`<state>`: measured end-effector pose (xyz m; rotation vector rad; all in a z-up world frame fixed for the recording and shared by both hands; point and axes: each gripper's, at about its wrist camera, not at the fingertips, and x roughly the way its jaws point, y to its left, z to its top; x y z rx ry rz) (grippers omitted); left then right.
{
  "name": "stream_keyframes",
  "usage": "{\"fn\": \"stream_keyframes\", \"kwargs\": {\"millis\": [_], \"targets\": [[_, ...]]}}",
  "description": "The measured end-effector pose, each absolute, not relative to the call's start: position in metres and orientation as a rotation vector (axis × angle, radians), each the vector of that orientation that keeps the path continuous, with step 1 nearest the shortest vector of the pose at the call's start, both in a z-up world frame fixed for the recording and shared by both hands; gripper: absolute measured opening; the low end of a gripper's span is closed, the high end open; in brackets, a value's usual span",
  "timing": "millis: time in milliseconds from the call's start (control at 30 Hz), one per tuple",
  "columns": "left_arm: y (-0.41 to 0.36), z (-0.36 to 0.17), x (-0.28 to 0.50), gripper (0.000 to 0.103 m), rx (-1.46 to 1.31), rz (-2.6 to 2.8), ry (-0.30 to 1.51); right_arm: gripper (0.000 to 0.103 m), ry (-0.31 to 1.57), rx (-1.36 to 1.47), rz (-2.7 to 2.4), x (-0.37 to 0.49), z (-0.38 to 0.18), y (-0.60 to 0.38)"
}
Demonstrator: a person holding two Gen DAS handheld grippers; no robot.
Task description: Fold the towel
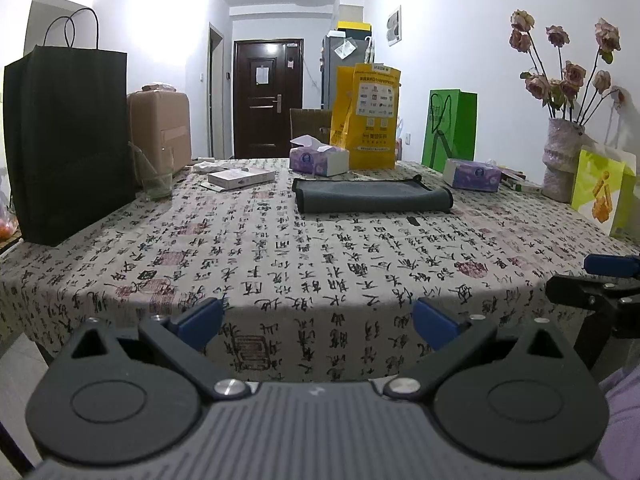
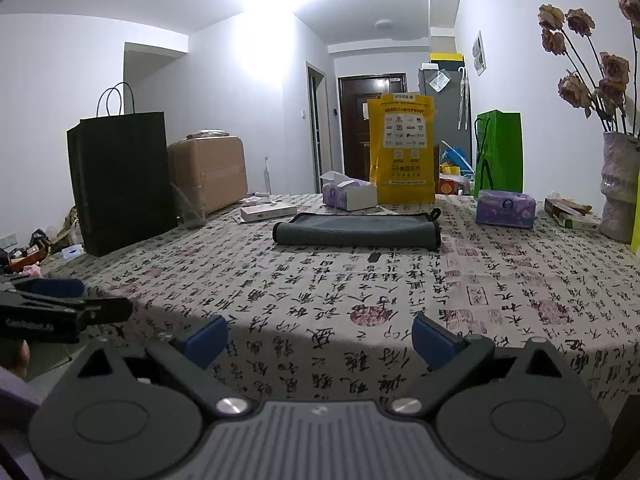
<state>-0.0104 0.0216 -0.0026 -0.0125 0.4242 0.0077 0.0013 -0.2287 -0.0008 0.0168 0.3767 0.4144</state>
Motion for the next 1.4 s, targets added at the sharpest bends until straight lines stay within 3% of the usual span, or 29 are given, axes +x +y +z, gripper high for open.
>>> {"fn": "stream_keyframes", "kwargs": {"millis": [1400], "targets": [[0.015, 0.000, -0.019, 0.103, -0.007, -0.009, 0.401, 0.099, 0.390, 0.048, 0.405, -0.010, -0.003, -0.238]]}}
